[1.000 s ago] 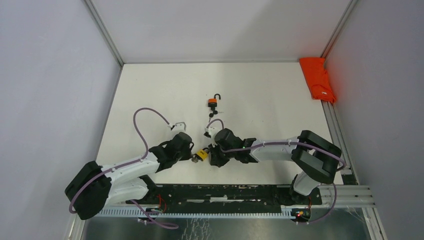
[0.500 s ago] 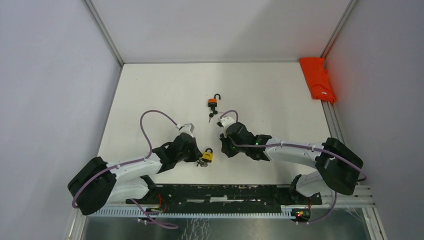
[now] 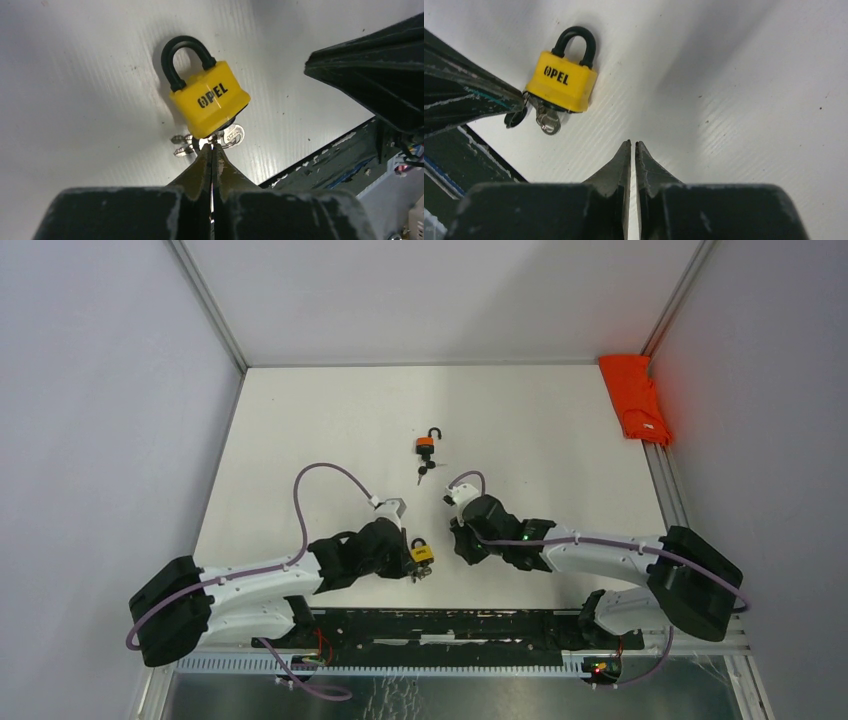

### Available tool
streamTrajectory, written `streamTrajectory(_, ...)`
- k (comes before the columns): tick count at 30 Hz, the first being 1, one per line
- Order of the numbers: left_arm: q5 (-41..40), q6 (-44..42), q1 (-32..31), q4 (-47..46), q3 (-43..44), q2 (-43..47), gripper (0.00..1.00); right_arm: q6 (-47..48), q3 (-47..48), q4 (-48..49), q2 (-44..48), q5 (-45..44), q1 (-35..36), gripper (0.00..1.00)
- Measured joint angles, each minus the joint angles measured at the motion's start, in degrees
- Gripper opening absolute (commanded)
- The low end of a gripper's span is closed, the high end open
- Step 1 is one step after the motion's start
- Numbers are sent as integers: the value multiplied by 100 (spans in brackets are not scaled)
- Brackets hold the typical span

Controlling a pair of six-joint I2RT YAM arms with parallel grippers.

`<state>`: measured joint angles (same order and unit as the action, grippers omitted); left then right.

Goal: Unlock with the key

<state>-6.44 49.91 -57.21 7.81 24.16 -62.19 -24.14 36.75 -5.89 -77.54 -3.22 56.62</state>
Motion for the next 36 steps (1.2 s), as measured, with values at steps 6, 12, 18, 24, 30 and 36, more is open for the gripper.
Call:
streamTrajectory(6,-321,15,-68,321,107,11,2,-33,-153,7,251,-90,328,28)
streamTrajectory(12,-501,9,-68,229,420,-286,2,-378,-516,612,337,149,527,32)
streamTrajectory(18,-162,13,-70,-527,485,-960,2,-898,-1163,1064,667,238,514,32)
streamTrajectory(24,168,11,-127,-1051,745,-1556,2,-1270,-1668,1464,1231,348,337,32)
streamTrajectory(30,199,-35,-144,-914,1014,-1784,2,-1453,-2002,1388,1878,197,70,36)
streamTrajectory(36,-120,-90,-144,-227,1088,-1419,2,-1373,-2074,1429,2153,181,-570,37)
